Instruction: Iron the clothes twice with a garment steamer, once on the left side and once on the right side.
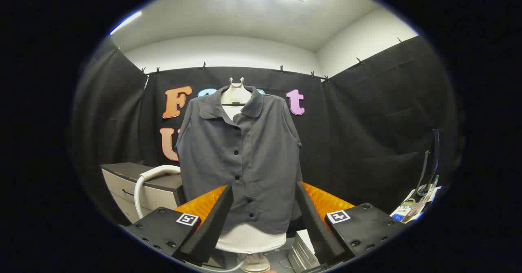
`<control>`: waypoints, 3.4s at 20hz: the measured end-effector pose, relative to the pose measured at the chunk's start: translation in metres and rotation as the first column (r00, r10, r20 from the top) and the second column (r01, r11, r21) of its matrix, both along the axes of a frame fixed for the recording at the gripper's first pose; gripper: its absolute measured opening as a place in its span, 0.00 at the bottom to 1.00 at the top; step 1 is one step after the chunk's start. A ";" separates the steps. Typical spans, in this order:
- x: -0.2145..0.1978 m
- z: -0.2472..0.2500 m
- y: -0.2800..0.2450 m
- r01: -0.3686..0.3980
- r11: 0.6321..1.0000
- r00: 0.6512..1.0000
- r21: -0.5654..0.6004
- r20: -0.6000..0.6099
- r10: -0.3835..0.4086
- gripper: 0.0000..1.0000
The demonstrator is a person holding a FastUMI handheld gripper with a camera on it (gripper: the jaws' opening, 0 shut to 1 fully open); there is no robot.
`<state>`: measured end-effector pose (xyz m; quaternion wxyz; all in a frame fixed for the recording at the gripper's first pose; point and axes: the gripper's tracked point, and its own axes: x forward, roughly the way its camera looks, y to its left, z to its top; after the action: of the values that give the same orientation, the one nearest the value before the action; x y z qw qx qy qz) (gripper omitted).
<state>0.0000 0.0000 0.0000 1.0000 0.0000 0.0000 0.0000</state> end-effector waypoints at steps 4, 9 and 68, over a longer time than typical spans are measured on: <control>0.007 -0.006 0.010 -0.015 1.000 1.000 0.022 -0.013 0.015 0.98; 0.012 -0.007 0.014 -0.014 1.000 1.000 0.022 -0.009 0.014 0.98; 0.312 -0.148 0.491 -0.302 0.952 0.719 0.053 -0.643 0.263 0.99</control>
<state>0.3117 0.4908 -0.1482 0.9266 -0.0281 0.3425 0.1525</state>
